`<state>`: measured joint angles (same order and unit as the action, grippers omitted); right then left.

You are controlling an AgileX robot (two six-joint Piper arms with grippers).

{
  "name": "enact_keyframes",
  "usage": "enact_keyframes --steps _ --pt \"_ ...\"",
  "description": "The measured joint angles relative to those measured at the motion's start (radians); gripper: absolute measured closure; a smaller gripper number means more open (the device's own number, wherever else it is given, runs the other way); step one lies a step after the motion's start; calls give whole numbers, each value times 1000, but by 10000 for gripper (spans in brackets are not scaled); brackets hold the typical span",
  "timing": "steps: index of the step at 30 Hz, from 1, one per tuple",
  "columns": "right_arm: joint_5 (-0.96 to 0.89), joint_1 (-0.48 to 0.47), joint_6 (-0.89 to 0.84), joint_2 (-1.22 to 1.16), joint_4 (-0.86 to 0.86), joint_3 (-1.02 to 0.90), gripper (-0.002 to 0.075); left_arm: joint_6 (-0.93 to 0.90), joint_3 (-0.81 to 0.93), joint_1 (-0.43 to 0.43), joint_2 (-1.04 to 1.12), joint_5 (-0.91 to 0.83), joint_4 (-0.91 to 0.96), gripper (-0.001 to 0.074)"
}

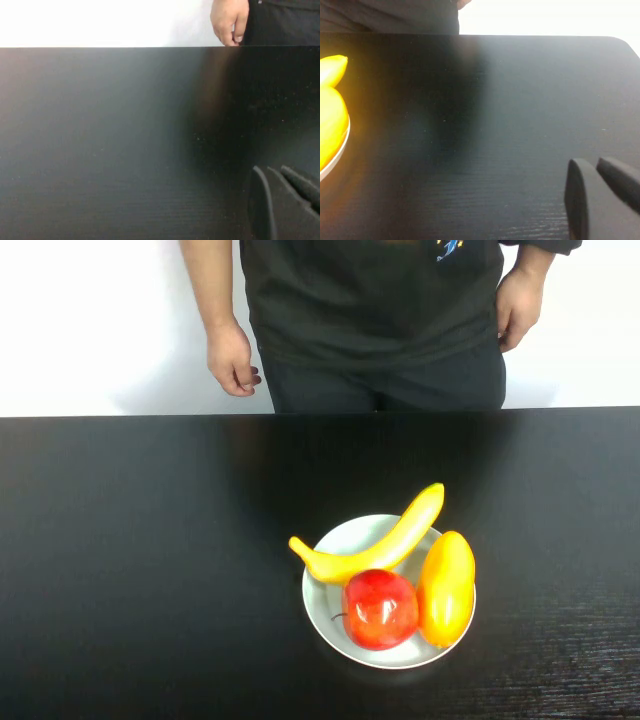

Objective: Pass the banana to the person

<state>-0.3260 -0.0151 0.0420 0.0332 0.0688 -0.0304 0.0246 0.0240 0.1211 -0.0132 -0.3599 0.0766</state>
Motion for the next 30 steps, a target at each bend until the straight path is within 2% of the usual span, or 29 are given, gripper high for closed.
enact_keyframes --steps 30 --pt "10 0 0 0 -11 0 735 0 0 0 0 0 0 738"
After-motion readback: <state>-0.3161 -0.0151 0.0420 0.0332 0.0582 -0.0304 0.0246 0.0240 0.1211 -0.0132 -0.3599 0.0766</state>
